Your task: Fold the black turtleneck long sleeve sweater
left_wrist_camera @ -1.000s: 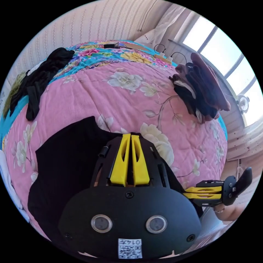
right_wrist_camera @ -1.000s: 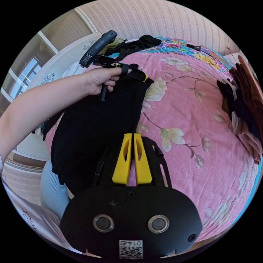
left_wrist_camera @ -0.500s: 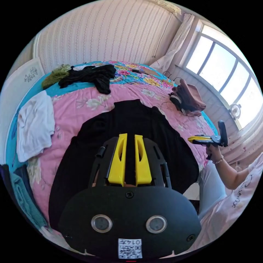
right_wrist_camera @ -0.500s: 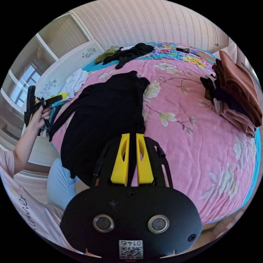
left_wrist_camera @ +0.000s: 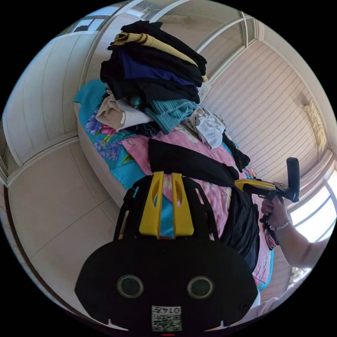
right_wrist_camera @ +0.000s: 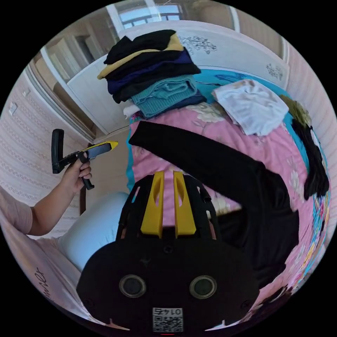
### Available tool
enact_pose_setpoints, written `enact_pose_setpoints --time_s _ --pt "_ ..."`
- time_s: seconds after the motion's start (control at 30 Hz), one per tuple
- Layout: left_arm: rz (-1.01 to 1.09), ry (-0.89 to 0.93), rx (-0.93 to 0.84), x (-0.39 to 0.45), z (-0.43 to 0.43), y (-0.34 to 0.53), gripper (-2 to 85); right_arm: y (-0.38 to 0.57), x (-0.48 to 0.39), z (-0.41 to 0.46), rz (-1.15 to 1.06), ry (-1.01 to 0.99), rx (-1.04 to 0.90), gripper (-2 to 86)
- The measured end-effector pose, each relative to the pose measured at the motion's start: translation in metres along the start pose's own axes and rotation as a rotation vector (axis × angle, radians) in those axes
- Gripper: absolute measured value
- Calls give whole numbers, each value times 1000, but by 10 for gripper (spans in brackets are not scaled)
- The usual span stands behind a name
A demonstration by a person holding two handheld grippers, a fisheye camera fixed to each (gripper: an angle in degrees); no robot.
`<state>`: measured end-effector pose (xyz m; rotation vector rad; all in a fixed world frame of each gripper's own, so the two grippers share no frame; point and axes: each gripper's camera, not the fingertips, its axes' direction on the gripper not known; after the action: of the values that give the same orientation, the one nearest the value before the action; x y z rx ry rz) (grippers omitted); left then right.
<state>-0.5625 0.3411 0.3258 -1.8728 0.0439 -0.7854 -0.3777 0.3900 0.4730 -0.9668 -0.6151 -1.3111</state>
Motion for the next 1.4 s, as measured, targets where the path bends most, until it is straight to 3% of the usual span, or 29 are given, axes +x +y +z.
enact_pose_setpoints --time_s 0.33,0.47,0.67,1.07,1.27,1.4 --pt "-54 14 -45 -63 33 9 49 -162 -116 105 -221 118 -105 67" --pt "-44 5 -13 -73 26 22 23 -181 -131 145 -248 185 -221 55" --pt "5 4 -9 -80 14 34 -9 -183 -153 143 -303 227 -214 4" --pt "231 132 10 -18 -41 67 -10 -93 -135 44 -177 228 -84 -8" --pt "389 250 -33 54 -47 82 -10 -7 -81 -29 7 166 -6 -8" --pt "577 364 -63 126 -52 100 -10 79 -46 -101 158 157 170 -6"
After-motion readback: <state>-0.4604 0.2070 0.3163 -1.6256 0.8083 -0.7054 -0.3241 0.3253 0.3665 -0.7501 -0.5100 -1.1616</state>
